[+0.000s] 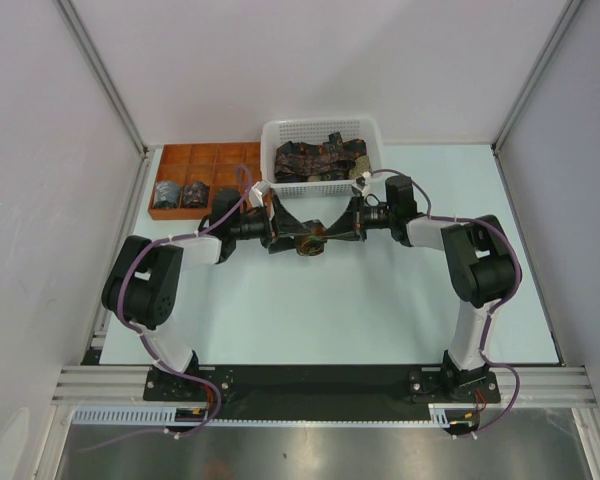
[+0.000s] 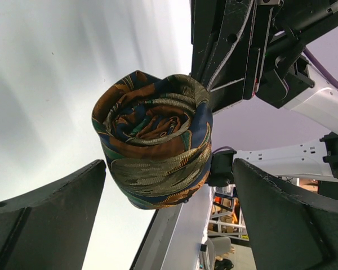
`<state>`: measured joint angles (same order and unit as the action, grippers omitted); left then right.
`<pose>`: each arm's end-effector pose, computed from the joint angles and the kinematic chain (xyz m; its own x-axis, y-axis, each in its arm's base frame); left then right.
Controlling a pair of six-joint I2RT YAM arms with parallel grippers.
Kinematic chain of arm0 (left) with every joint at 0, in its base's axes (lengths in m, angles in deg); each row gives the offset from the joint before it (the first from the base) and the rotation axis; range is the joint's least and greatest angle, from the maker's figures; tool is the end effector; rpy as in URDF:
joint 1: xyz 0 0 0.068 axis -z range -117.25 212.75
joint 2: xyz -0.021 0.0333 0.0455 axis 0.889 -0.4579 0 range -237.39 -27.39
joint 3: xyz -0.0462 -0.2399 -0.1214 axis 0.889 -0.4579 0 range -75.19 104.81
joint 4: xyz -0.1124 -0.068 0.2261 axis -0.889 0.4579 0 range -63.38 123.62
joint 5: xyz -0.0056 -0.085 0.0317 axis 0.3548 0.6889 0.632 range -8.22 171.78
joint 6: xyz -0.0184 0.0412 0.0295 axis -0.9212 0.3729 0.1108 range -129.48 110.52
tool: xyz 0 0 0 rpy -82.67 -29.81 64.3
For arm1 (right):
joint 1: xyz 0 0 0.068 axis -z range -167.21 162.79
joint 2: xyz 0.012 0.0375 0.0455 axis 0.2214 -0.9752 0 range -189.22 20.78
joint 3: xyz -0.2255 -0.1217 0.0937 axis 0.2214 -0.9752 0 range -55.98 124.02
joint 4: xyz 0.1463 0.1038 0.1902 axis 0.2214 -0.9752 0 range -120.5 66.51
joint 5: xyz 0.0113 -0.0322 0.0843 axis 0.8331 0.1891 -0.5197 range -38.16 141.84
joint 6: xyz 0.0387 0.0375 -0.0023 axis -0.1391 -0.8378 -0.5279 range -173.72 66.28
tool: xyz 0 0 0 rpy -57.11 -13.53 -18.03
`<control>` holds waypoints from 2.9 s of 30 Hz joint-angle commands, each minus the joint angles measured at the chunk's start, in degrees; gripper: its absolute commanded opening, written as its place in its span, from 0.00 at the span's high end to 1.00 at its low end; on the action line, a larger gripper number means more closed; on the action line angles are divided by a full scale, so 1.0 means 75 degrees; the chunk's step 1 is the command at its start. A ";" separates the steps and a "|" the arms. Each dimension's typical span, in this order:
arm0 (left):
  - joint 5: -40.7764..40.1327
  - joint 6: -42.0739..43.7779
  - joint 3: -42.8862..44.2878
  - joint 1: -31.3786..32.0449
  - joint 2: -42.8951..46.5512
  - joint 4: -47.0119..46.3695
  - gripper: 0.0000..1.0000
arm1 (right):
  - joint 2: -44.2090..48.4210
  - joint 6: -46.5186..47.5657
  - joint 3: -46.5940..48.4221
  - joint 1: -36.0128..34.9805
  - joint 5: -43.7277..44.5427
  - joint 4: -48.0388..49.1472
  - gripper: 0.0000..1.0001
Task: Roll the ties
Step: Place the tie in the storage box.
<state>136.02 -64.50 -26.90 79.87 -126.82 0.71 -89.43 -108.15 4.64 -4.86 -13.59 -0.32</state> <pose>0.3255 -0.1305 0.1804 -0.9493 -0.2086 -0.2351 0.1669 0.2993 -0.9394 0.3668 0.1508 0.1740 -0.9805 0.0430 -0.1917 -0.1799 0.1967 0.9638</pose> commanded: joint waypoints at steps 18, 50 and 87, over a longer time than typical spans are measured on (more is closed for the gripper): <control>0.0468 -0.1030 -0.0029 0.0084 -0.0101 -0.1350 0.01 | 0.0164 -0.1015 0.0296 -0.0237 0.0040 0.1643 1.00; 0.0608 -0.1804 -0.0064 0.0107 -0.0194 -0.2335 0.02 | -0.0047 -0.1578 0.0273 -0.0365 0.0263 0.2557 1.00; 0.0069 -0.2074 -0.0087 0.0014 0.0063 -0.2604 0.37 | -0.0094 -0.1179 0.0413 -0.0541 0.0216 0.1937 1.00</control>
<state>136.00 -79.08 -28.36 79.83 -128.29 -14.61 -89.36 -118.14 5.87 -8.25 -12.02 13.65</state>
